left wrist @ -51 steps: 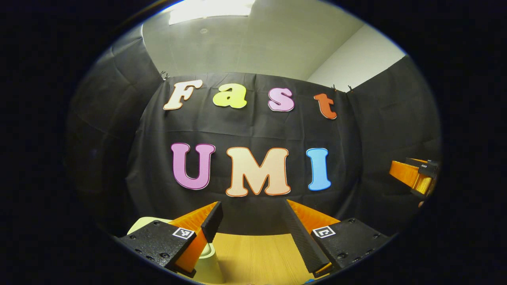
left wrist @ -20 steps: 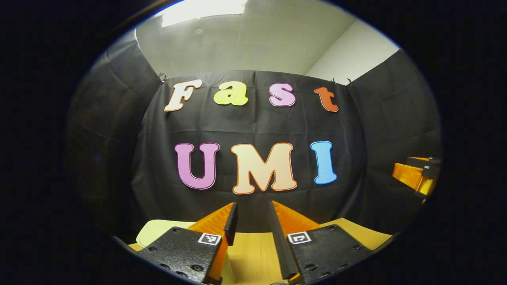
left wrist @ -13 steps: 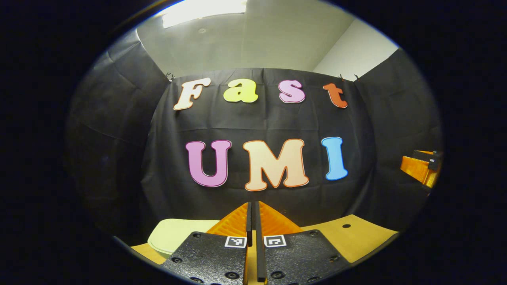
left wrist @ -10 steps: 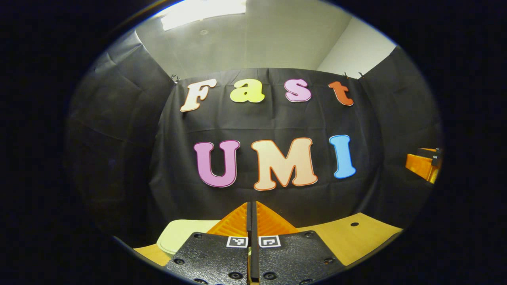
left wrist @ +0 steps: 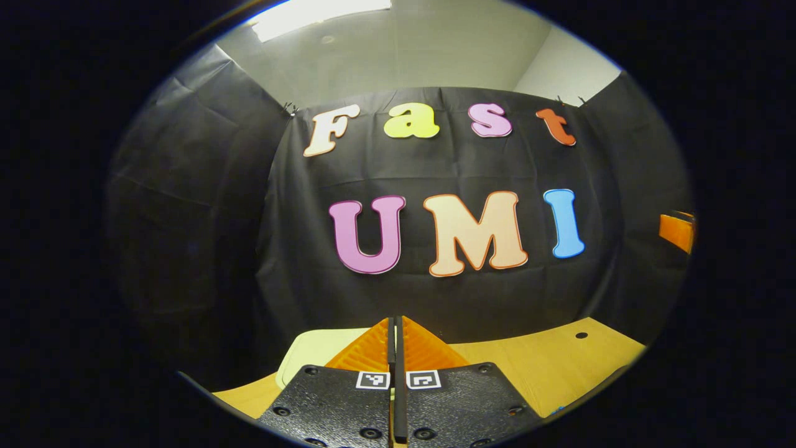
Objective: Press the lid of the desktop garbage bin to open it, pick up the crumpled paper on the desktop and throw it into the bin, then pick up the pop can on the desktop and drop it into the bin, and finally close the garbage bin lid.
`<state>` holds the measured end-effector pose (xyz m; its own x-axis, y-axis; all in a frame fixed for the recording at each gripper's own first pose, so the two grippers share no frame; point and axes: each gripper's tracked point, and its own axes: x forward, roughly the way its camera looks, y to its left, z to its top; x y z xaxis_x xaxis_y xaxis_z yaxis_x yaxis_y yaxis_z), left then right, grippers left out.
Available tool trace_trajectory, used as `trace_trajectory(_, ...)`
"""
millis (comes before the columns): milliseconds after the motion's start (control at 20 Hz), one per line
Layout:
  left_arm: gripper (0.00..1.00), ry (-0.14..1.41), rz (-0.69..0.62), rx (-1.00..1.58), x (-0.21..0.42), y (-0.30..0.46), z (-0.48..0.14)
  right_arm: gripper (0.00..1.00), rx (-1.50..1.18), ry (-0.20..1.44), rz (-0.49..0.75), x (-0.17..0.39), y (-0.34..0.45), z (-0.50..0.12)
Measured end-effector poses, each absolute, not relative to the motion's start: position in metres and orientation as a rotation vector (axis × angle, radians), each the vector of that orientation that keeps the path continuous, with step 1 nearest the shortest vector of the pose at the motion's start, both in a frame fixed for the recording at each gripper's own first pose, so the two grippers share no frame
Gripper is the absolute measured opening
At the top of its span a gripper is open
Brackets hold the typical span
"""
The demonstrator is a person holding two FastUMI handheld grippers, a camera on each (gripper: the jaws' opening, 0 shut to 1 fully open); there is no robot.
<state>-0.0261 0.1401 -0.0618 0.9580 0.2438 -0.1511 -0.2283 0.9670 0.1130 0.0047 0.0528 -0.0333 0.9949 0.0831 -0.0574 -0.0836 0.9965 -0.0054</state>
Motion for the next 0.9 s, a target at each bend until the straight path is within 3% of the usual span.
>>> trace_trajectory(650,0.00,0.345,0.231,0.041,-0.037,0.167,-0.134,0.97,-0.003,0.147,0.066,0.002,0.077,-0.062)
trace_trajectory(900,0.00,0.258,0.241,0.008,-0.036,0.166,-0.133,0.97,-0.035,0.171,0.078,0.002,0.081,-0.073)
